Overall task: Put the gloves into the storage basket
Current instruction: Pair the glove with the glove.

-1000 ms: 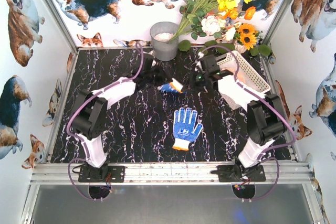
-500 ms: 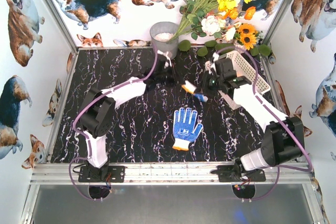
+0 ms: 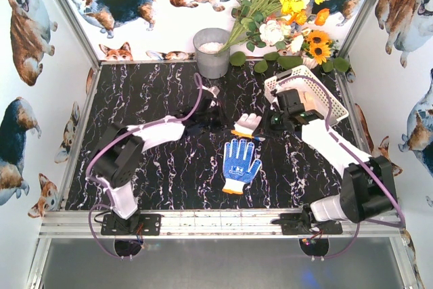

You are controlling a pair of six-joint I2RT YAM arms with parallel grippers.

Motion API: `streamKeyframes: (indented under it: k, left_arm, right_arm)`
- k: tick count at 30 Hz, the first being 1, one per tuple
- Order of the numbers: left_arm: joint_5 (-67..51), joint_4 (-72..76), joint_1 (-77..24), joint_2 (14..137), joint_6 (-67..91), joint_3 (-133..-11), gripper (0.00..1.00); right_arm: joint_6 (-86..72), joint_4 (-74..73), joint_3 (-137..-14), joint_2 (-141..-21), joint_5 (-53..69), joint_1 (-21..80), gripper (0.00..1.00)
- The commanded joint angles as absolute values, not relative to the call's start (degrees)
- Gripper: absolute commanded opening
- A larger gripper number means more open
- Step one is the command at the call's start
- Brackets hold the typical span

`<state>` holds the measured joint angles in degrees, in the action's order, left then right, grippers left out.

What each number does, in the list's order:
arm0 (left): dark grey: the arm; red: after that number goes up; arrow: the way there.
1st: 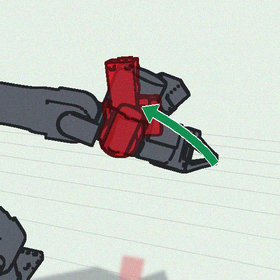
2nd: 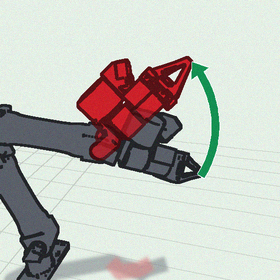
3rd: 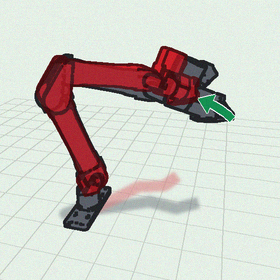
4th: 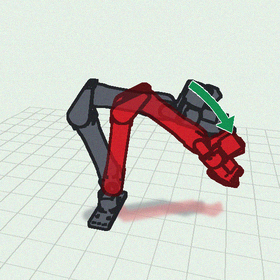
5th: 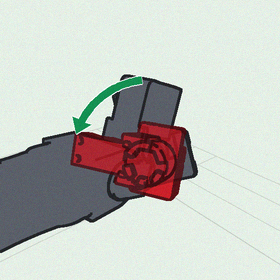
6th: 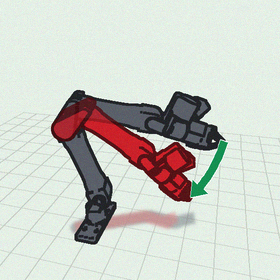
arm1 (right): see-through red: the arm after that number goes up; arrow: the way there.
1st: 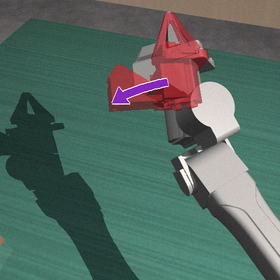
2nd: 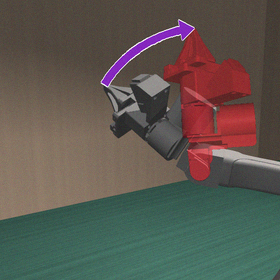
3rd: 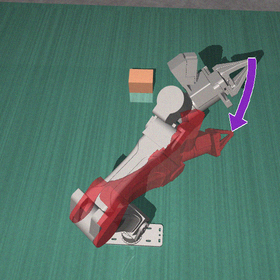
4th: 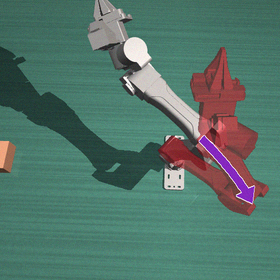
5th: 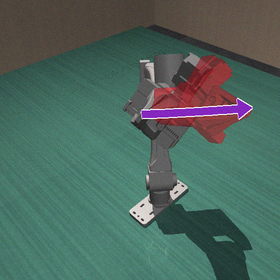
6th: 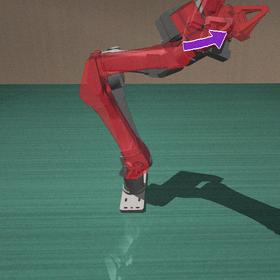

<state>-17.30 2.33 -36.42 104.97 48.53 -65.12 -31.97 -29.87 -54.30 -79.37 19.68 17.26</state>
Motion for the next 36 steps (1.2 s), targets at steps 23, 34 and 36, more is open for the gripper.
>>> streamKeyframes:
  k: [23, 34, 36]
  left_arm:
    - [-7.1, 6.4, -42.4, 88.1, 52.0, -47.3, 0.00]
    - [-6.6, 4.4, -43.9, 82.4, 52.3, -42.8, 0.00]
    - [-7.3, 4.5, -44.6, 82.1, 52.6, -40.7, 0.00]
  right_arm:
    - [-39.0, -29.3, -43.3, -65.9, 15.5, 25.8, 0.00]
    - [-40.0, -30.7, -43.1, -64.4, 14.1, 27.7, 0.00]
    - [-40.6, -30.5, -42.0, -62.7, 14.0, 28.4, 0.00]
